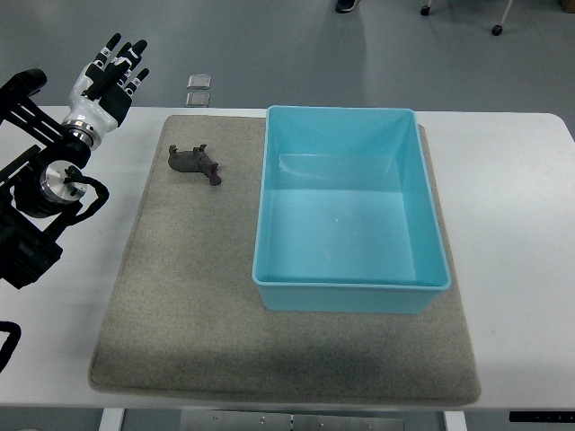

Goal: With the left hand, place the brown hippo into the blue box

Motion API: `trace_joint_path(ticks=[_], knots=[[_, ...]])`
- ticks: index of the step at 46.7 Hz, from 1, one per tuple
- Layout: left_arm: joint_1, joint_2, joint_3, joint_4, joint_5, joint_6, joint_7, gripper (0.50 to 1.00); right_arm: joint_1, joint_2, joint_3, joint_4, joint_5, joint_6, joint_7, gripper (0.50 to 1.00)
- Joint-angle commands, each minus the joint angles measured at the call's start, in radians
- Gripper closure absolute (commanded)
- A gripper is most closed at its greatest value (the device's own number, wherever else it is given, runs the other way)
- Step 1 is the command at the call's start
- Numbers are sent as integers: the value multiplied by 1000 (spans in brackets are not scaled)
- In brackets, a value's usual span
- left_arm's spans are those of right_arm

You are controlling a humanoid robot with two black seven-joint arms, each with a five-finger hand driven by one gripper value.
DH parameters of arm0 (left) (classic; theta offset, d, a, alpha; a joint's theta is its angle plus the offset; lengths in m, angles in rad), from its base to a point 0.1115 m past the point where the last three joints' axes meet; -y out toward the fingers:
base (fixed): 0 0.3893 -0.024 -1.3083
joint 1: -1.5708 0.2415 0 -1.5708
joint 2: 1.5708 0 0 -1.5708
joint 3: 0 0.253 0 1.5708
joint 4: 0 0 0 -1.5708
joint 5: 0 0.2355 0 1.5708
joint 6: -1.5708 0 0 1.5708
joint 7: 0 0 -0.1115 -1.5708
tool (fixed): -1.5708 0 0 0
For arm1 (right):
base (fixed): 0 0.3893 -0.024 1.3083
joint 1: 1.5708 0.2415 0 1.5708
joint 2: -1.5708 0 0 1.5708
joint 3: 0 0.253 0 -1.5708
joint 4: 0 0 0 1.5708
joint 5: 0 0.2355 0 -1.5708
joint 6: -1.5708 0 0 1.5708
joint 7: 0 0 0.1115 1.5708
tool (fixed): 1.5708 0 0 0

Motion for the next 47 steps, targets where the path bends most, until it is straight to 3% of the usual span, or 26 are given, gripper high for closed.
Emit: trace_joint_path(ticks=[1,9,20,32,47], knots=[[0,0,0,-1,0,0,0,504,0,0,0,0,0,0,0,564],[0,2,0,-1,-1,0,-9,504,0,0,0,0,0,0,0,564],[5,11,2,0,5,-8,-101,506,0,0,0,0,0,0,0,564],[3,32,46,6,80,-115,-106,508,0,0,0,0,0,0,0,564],[-11,48,46,19,381,-126,-104,508,0,0,0,0,0,0,0,564]])
